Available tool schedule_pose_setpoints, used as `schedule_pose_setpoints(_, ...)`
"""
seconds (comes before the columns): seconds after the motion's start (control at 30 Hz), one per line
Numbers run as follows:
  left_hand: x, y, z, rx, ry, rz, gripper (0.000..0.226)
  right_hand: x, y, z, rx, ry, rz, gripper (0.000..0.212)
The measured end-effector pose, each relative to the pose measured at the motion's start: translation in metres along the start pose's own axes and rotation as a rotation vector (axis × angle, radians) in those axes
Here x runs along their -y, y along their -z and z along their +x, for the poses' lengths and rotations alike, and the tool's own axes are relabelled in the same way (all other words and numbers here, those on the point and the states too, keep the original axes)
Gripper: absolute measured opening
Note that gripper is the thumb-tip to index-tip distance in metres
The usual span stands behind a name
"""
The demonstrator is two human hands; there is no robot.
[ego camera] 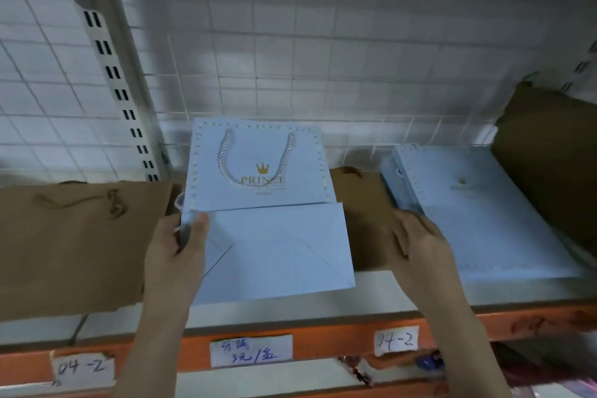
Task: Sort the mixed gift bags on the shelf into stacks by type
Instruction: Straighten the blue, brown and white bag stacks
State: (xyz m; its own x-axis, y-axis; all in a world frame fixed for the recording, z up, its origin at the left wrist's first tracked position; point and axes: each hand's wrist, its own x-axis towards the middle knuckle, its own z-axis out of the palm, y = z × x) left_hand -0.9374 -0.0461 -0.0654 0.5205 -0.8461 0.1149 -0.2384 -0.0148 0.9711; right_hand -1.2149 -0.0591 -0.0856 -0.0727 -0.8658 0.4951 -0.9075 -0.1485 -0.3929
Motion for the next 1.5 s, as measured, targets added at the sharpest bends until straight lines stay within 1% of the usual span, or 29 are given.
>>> schedule_pose_setpoints(0.03,-0.004,-0.012,-0.004,0.009,-0.002,-0.013,0.025,-0.013,0.009,0.002,-0.024,-0.019,0.001,0.029)
schedule_pose_setpoints(0.17,-0.021,-0.066,-0.028,0.016,-0.009,-0.049,0.018,-0.081,0.041,0.012,-0.062,-0.056,-0.001,0.031)
schedule_pose_setpoints(0.23,-0.03,-0.1,-0.043,0.03,-0.008,-0.077,0.016,-0.117,0.059,0.018,-0.056,-0.102,-0.003,0.033)
schedule_pose_setpoints(0.3,-0.038,-0.139,-0.059,0.053,-0.004,-0.107,0.018,-0.15,0.076,0.023,-0.053,-0.137,-0.021,0.034)
schedule_pose_setpoints(0.37,-0.044,-0.176,-0.076,0.075,-0.001,-0.118,0.023,-0.18,0.088,0.027,-0.023,-0.197,-0.025,0.034)
schedule_pose_setpoints(0.4,-0.045,-0.193,-0.084,0.087,-0.003,-0.12,0.021,-0.192,0.093,0.029,-0.003,-0.222,-0.026,0.034)
schedule_pose_setpoints(0.53,-0.045,-0.243,-0.112,0.109,-0.04,-0.09,0.014,-0.224,0.103,0.034,0.098,-0.354,0.061,0.035)
schedule_pose_setpoints(0.6,-0.045,-0.259,-0.123,0.119,-0.081,-0.063,0.012,-0.231,0.103,0.036,0.139,-0.376,0.096,0.036)
schedule_pose_setpoints(0.67,-0.042,-0.274,-0.131,0.122,-0.159,0.006,0.019,-0.236,0.099,0.037,0.172,-0.367,0.098,0.035)
schedule_pose_setpoints(0.73,-0.039,-0.286,-0.138,0.095,-0.241,0.137,0.033,-0.241,0.093,0.037,0.182,-0.365,0.077,0.034)
schedule_pose_setpoints(0.8,-0.038,-0.293,-0.141,0.072,-0.23,0.232,0.044,-0.244,0.088,0.037,0.173,-0.369,0.054,0.034)
schedule_pose_setpoints(0.87,-0.039,-0.298,-0.141,0.079,-0.189,0.303,0.047,-0.245,0.085,0.037,0.155,-0.356,0.056,0.034)
schedule_pose_setpoints(1.03,-0.04,-0.31,-0.139,0.095,-0.257,0.479,0.041,-0.242,0.088,0.041,0.135,-0.324,0.06,0.035)
schedule_pose_setpoints(1.13,-0.047,-0.317,-0.142,0.12,-0.242,0.522,0.041,-0.235,0.091,0.044,0.085,-0.269,0.003,0.033)
schedule_pose_setpoints(1.2,-0.05,-0.316,-0.142,0.142,-0.244,0.504,0.041,-0.228,0.091,0.046,0.066,-0.224,-0.036,0.032)
schedule_pose_setpoints(1.33,-0.055,-0.291,-0.133,0.16,-0.269,0.381,0.037,-0.203,0.084,0.048,0.071,-0.187,-0.003,0.033)
schedule_pose_setpoints(1.43,-0.048,-0.254,-0.117,0.119,-0.306,0.425,0.035,-0.18,0.065,0.047,0.031,-0.133,0.04,0.028)
schedule_pose_setpoints(1.5,-0.043,-0.222,-0.105,0.064,-0.313,0.461,0.03,-0.159,0.054,0.044,0.029,-0.089,0.063,0.028)
